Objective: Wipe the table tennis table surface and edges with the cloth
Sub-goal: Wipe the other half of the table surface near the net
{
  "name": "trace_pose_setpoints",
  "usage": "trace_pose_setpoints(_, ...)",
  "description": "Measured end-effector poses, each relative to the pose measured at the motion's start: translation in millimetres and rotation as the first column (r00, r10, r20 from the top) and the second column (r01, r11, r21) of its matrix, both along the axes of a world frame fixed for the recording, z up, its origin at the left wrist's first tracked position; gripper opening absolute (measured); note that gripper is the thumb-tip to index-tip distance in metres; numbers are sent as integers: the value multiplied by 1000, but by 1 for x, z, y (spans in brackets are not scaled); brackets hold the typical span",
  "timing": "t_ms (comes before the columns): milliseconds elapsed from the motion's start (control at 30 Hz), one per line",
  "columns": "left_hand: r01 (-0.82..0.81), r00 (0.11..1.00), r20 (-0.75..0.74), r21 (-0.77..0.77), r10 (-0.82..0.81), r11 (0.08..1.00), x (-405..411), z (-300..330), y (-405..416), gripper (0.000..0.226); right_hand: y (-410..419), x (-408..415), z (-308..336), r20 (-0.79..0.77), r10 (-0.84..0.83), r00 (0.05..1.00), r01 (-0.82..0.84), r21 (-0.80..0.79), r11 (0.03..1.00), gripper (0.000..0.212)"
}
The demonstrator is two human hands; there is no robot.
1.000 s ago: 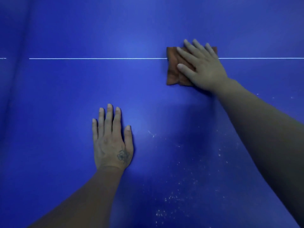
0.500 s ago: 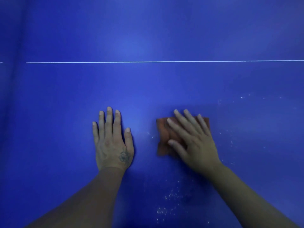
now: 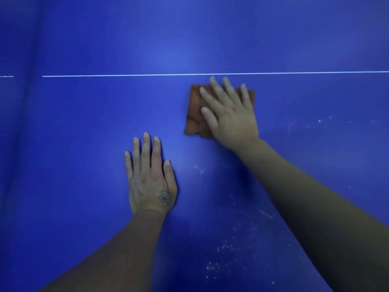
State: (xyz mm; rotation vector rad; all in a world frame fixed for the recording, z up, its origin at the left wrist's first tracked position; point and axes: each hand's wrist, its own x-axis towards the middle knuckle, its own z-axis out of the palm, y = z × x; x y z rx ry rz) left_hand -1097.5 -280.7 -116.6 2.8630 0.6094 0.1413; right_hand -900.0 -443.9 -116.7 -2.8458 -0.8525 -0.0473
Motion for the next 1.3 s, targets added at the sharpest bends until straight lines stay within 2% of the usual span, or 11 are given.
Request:
trace_pose_setpoints(67,0,1000,4,-2,0,1000,0,0,0,64,-7,-40,-1,12,114,993,-115,12,993,53)
trace_pose_setpoints(200,0,1000,-4,2,0,1000,1,0,0,64,-39,-132,-3,-69,369,927,-366,48,929,55)
trace_pose_setpoints(300,-2,1000,-11,4,2,1000,1,0,0,64,-55,-166,-1,-138,430,892,-424,68,903,55)
trace_pose_setpoints(400,-2,1000,-9,-4,2,1000,1,1,-1,64,-54,-141,3,-118,432,894,-433,14,901,55)
trace_pose_setpoints(500,-5,1000,-13,-11,5,1000,1,2,-1,64,-45,-74,5,-55,296,954,-298,-28,954,54)
trace_pose_setpoints(600,-6,1000,-10,-18,6,1000,0,3,-2,63,-48,-4,7,-92,94,991,-97,-33,995,57)
trace_pose_setpoints(733,-9,1000,-10,-23,9,1000,-1,4,-1,64,-69,27,6,-125,9,992,-11,-12,1000,60)
trace_pose_setpoints(900,-10,1000,8,-22,10,1000,-1,6,-3,64,-97,-35,4,-70,-107,992,107,-14,994,57)
trace_pose_setpoints(1167,10,999,47,1,-10,1000,-5,2,-2,63,-134,-222,4,-116,-143,983,141,-22,990,58)
trace_pose_setpoints(1300,30,998,49,-103,-25,994,-12,14,-4,60,-132,-241,11,-151,-236,960,243,29,970,56)
